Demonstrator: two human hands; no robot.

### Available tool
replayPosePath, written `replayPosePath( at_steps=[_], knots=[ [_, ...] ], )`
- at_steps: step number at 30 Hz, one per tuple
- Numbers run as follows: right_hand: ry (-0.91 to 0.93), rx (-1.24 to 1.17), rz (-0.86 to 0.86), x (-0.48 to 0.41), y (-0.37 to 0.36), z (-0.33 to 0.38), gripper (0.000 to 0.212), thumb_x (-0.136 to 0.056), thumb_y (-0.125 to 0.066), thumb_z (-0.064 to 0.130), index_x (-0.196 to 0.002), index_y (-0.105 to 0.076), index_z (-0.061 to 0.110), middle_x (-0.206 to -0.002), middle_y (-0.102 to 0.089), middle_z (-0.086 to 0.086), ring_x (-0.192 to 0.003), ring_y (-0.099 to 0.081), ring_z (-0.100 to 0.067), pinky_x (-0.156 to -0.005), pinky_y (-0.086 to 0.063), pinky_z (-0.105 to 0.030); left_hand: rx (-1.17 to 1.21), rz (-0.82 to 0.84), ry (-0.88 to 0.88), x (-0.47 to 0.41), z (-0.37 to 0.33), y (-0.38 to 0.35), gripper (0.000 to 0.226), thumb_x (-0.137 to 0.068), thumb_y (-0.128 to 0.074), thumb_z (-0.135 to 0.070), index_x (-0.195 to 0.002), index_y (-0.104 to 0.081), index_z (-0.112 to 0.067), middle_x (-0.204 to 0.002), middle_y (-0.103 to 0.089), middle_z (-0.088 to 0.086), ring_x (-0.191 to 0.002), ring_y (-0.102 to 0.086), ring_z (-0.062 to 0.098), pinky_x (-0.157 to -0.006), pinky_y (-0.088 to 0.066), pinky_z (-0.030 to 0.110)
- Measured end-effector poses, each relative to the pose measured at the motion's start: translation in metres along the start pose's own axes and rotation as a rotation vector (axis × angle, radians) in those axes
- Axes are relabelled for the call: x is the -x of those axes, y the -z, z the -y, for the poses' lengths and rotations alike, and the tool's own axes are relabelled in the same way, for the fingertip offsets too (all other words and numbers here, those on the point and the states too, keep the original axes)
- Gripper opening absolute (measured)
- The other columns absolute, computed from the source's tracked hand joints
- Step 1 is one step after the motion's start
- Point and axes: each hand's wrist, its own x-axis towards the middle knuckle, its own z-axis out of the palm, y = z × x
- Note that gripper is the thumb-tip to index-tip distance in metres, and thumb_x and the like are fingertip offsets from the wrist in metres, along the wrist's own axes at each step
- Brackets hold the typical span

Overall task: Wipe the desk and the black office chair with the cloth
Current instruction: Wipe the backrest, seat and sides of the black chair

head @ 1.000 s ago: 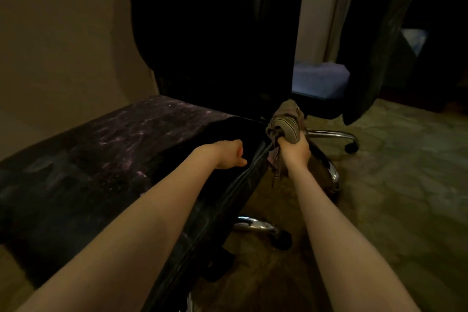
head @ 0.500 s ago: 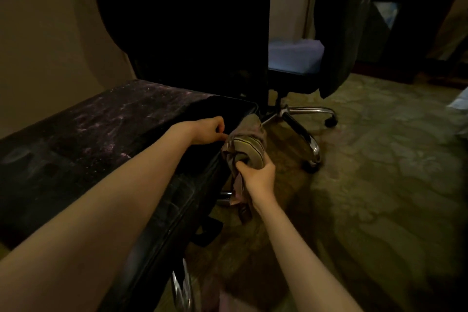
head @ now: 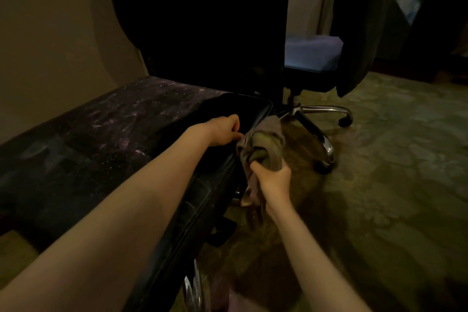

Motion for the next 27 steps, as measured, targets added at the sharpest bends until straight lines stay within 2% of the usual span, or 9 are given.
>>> replayPosePath(
  at_steps=[2,3,5,8,12,15,19,23,27],
  knots=[
    [0.026,-0.001,0.024,0.028,-0.005,-0.013,0.035,-0.081,-0.065,-0.004,-0.091,-0.056,0.028,-0.086,-0.059,0.015,-0.076,-0.058,0.006,-0.065,-0.045,-0.004,-0.018,0.005,0.025,0.0,-0.001,0.001,0.018,-0.095,-0.05,-0.03,-0.094,-0.042,-0.015,-0.097,-0.049,0.01,-0.083,-0.046,0.023,-0.069,-0.037,0.033],
    [0.046,0.011,0.04,0.037,-0.007,-0.016,0.038,-0.08,-0.065,-0.008,-0.089,-0.057,0.029,-0.085,-0.06,0.015,-0.072,-0.059,0.009,-0.065,-0.046,-0.004,-0.029,0.0,0.039,0.0,-0.002,0.001,0.018,-0.095,-0.051,-0.031,-0.095,-0.041,-0.015,-0.1,-0.049,0.011,-0.085,-0.046,0.023,-0.071,-0.037,0.033],
    [0.073,0.036,0.064,0.041,-0.007,-0.015,0.04,-0.079,-0.067,-0.007,-0.09,-0.058,0.03,-0.085,-0.061,0.016,-0.072,-0.059,0.011,-0.066,-0.047,-0.006,-0.073,-0.022,0.066,0.001,-0.007,0.002,0.018,-0.095,-0.05,-0.03,-0.098,-0.043,-0.014,-0.108,-0.049,0.014,-0.093,-0.047,0.028,-0.079,-0.039,0.035],
    [0.067,0.069,0.05,0.033,-0.005,-0.003,0.03,-0.081,-0.068,0.005,-0.1,-0.061,0.028,-0.088,-0.06,0.017,-0.081,-0.057,0.003,-0.065,-0.045,-0.007,-0.128,-0.043,0.081,0.008,-0.019,0.005,0.027,-0.096,-0.047,-0.028,-0.115,-0.046,-0.009,-0.121,-0.048,0.02,-0.108,-0.048,0.035,-0.089,-0.04,0.039],
    [-0.02,0.066,-0.101,0.026,-0.012,0.003,0.037,-0.084,-0.067,0.017,-0.119,-0.059,0.024,-0.102,-0.061,0.007,-0.103,-0.058,-0.017,-0.089,-0.05,-0.029,-0.139,-0.033,0.05,0.033,-0.025,0.013,0.033,-0.095,-0.05,-0.026,-0.125,-0.046,-0.013,-0.127,-0.044,0.016,-0.113,-0.047,0.034,-0.094,-0.039,0.037],
    [-0.028,0.08,-0.099,0.019,-0.011,0.013,0.04,-0.086,-0.066,0.016,-0.124,-0.056,0.019,-0.102,-0.057,0.006,-0.108,-0.056,-0.019,-0.091,-0.046,-0.029,-0.185,0.02,0.013,0.06,-0.016,0.025,0.027,-0.09,-0.06,-0.018,-0.116,-0.055,-0.014,-0.114,-0.047,0.006,-0.105,-0.049,0.024,-0.089,-0.04,0.034],
    [-0.016,0.107,-0.137,0.016,-0.009,0.022,0.044,-0.085,-0.066,0.013,-0.128,-0.054,0.016,-0.12,-0.06,-0.003,-0.114,-0.055,-0.02,-0.089,-0.043,-0.026,-0.149,0.058,0.054,0.085,0.006,0.029,0.017,-0.085,-0.067,-0.019,-0.1,-0.059,-0.017,-0.096,-0.049,-0.001,-0.09,-0.047,0.016,-0.081,-0.04,0.031],
    [0.079,0.104,-0.092,0.059,-0.021,0.011,0.037,-0.082,-0.068,0.008,-0.118,-0.059,0.014,-0.103,-0.059,0.005,-0.104,-0.058,-0.013,-0.083,-0.044,-0.021,-0.08,0.008,0.06,0.089,0.016,0.016,0.012,-0.085,-0.066,-0.015,-0.095,-0.06,-0.013,-0.087,-0.049,-0.001,-0.085,-0.047,0.017,-0.075,-0.037,0.027],
    [0.056,0.002,-0.057,0.11,-0.028,-0.015,0.043,-0.078,-0.069,-0.001,-0.119,-0.06,0.008,-0.104,-0.06,0.003,-0.098,-0.057,-0.01,-0.081,-0.041,-0.009,-0.045,0.023,0.047,0.09,0.018,0.016,0.012,-0.084,-0.067,-0.012,-0.087,-0.056,-0.016,-0.078,-0.045,-0.007,-0.084,-0.047,0.017,-0.073,-0.036,0.026]
  ],
)
